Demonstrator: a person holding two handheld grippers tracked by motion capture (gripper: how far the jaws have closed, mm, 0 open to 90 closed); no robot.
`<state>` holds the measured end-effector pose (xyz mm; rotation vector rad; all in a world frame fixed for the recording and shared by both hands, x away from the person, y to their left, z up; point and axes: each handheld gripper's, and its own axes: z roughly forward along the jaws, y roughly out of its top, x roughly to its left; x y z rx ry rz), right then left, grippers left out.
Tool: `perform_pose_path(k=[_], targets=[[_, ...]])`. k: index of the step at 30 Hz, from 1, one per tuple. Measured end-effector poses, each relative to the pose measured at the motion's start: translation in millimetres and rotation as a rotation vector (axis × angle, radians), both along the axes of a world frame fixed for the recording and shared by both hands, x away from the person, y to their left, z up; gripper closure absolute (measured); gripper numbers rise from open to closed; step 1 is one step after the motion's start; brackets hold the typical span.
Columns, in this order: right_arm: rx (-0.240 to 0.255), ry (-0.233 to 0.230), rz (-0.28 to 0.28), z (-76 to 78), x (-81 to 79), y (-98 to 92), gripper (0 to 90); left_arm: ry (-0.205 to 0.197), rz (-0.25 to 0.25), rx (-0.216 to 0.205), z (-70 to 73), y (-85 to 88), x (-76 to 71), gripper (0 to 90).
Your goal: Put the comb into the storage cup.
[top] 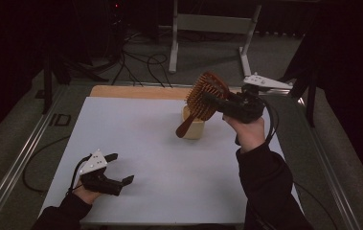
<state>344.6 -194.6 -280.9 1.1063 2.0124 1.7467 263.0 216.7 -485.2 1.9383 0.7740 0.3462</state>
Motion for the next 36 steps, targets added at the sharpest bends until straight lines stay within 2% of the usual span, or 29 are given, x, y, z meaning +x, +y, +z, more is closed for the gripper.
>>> perform_pose_path(k=[9, 19, 22, 28, 36], targets=[[0.011, -0.012, -0.054, 14.0, 18.4, -11.9, 54.4, -0.005, 0.004, 0.000, -1.5, 1.2, -0.2, 0.0], [0.010, -0.006, -0.115, 20.8, 46.0, -17.1, 54.4, -0.010, 0.003, -0.003, -1.6, 1.3, 0.1, 0.0], [-0.012, -0.011, -0.139, 21.5, 53.4, -15.7, 54.4, -0.012, 0.001, -0.003, -1.6, 1.8, 0.2, 0.0], [-0.022, -0.006, -0.167, 14.2, 66.5, -14.6, 54.4, -0.021, 0.001, -0.007, 0.1, 2.8, -0.2, 0.0], [-0.032, 0.006, -0.181, -5.3, 78.8, -11.8, 54.3, -0.023, 0.002, -0.006, 0.3, 2.7, -0.9, 0.0]])
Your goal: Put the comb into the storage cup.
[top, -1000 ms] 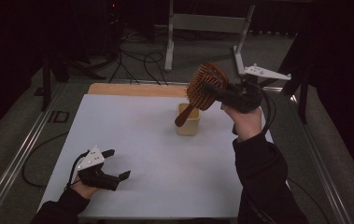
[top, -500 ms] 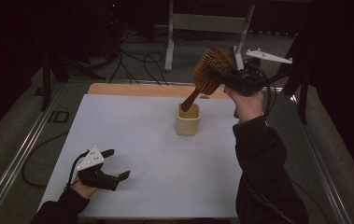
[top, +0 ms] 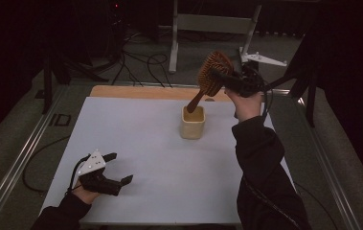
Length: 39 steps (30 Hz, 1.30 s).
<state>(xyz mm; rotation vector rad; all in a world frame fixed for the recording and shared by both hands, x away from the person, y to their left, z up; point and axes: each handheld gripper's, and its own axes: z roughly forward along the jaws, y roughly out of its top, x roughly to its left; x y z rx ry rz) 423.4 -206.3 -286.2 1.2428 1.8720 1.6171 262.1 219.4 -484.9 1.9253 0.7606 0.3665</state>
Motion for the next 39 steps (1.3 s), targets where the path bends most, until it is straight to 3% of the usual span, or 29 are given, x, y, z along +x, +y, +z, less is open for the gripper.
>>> perform_pose_path(k=[19, 39], targets=[[-0.019, 0.086, -0.006, -49.0, 15.5, 1.9, 54.1, -0.014, -0.006, 0.003, -0.1, -1.1, -1.2, 0.0], [-0.010, 0.138, 0.000, -76.0, 21.9, 2.9, 53.9, -0.012, -0.016, -0.002, -0.1, -1.2, -1.5, 0.0]])
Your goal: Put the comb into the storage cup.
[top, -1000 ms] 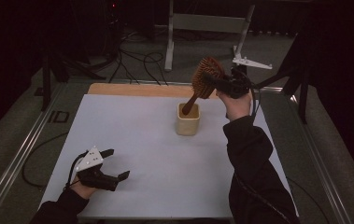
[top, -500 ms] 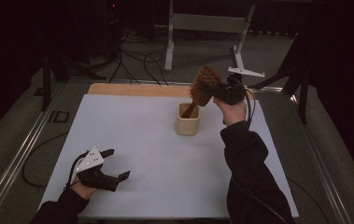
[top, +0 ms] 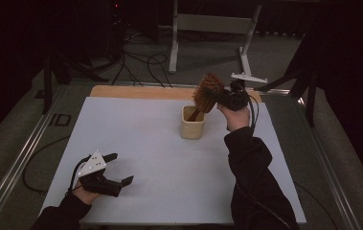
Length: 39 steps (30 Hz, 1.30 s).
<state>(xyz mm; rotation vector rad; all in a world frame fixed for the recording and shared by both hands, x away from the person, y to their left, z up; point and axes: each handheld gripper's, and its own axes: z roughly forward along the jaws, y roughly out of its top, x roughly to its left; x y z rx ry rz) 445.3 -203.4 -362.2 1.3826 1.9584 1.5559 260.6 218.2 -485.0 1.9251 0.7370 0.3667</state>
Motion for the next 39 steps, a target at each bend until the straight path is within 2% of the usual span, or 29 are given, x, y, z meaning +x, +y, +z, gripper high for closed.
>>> perform_pose_path(k=[30, 39], targets=[[0.017, 0.068, 0.009, -25.1, 5.2, -0.2, 53.5, 0.003, -0.004, 0.002, -1.5, -0.3, 0.0, 0.0], [0.048, 0.086, 0.005, -30.6, 6.6, -3.5, 51.8, 0.005, -0.008, 0.005, -2.4, -0.8, 0.2, 0.0]])
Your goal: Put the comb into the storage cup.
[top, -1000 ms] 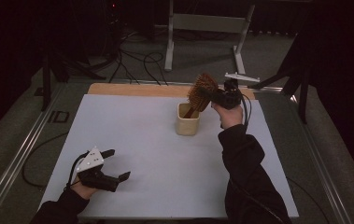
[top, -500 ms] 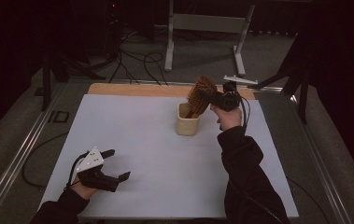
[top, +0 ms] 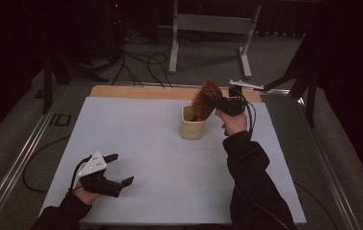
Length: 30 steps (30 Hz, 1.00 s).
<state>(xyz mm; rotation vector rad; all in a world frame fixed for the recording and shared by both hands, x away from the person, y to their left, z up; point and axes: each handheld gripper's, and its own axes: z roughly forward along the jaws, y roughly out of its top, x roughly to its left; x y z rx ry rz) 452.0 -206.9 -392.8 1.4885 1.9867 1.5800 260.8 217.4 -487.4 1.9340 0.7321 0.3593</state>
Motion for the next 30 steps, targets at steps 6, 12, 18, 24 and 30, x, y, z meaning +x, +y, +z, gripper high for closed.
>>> perform_pose_path(k=[6, 12, 18, 24, 30], targets=[[-0.015, 0.002, -0.010, -2.8, 1.0, 0.2, 42.3, 0.000, -0.001, -0.004, 0.1, 0.4, -0.1, 0.0], [-0.019, 0.022, -0.012, -4.9, 1.3, -3.7, 18.7, 0.001, -0.004, -0.005, -0.1, 0.4, 0.2, 0.0], [-0.074, 0.014, 0.013, -5.9, -2.1, -3.9, 8.7, 0.002, -0.005, -0.007, 0.0, -0.2, 0.1, 0.0], [-0.070, -0.020, 0.022, -10.1, -2.8, -6.6, 8.8, -0.001, -0.006, -0.001, 0.2, -0.5, -0.1, 0.0], [-0.099, -0.056, 0.028, -13.6, -3.8, -10.0, 8.8, -0.001, -0.004, -0.003, 0.4, -0.5, 0.1, 0.0]])
